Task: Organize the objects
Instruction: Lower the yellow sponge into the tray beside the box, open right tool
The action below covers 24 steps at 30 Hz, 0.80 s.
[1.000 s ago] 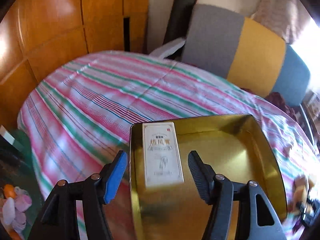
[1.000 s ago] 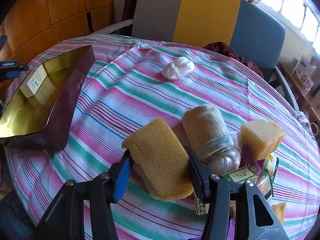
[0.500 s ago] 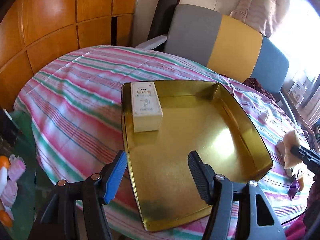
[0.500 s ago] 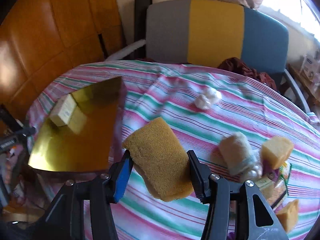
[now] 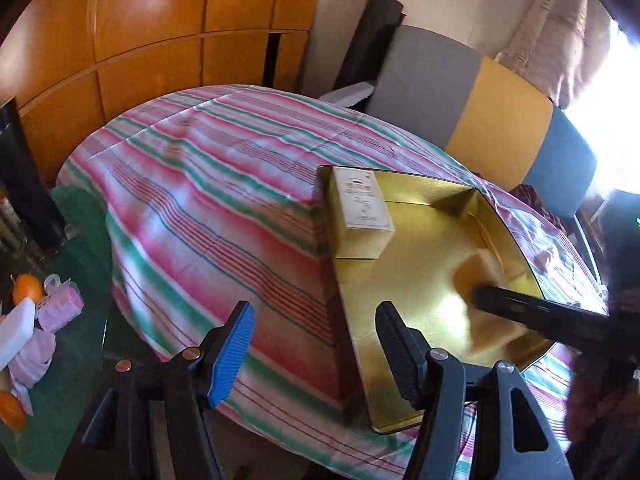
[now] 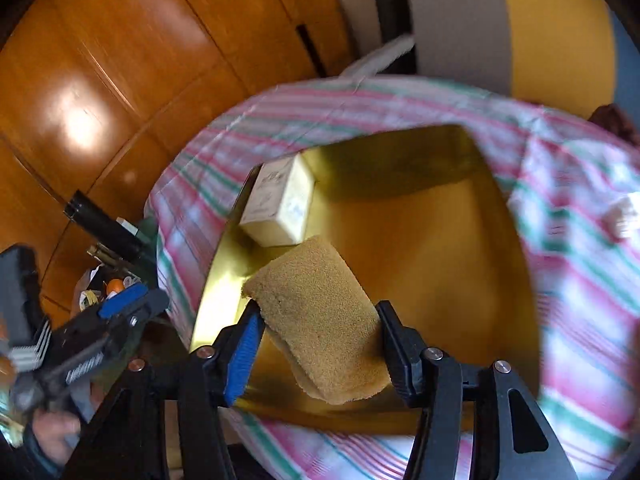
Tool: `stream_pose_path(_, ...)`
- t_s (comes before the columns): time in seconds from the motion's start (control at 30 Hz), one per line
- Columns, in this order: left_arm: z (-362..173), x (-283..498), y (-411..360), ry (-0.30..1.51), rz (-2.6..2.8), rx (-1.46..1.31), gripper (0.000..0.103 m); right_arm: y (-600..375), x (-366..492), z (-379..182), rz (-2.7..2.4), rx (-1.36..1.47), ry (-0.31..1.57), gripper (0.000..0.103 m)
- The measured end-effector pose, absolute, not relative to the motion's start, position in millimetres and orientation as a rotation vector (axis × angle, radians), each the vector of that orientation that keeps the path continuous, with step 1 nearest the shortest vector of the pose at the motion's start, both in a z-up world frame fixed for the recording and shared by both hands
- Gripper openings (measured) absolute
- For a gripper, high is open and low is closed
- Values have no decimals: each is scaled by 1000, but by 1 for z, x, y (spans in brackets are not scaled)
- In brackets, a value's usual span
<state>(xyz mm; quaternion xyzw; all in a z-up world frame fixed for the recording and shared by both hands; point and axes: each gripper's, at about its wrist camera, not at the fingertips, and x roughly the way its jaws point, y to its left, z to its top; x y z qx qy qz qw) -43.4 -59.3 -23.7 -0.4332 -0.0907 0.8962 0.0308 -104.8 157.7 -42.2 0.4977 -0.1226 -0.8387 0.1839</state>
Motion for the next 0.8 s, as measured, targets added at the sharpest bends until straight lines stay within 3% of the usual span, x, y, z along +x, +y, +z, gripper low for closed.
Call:
stream_pose_path(0.27, -35, -41, -71, -326, 2716, -1363, 63, 112, -147, -80, -2186, 1501, -650, 71)
stream_pose_path(0.43, -37, -42, -70, -294, 2732, -1362, 63, 110, -136, -75, -2216, 1475, -555, 73)
stream_pose_path(0.8, -20, -34, -53, -204, 2766, -1286, 63, 138, -93, -43, -2496, 1318, -235, 90)
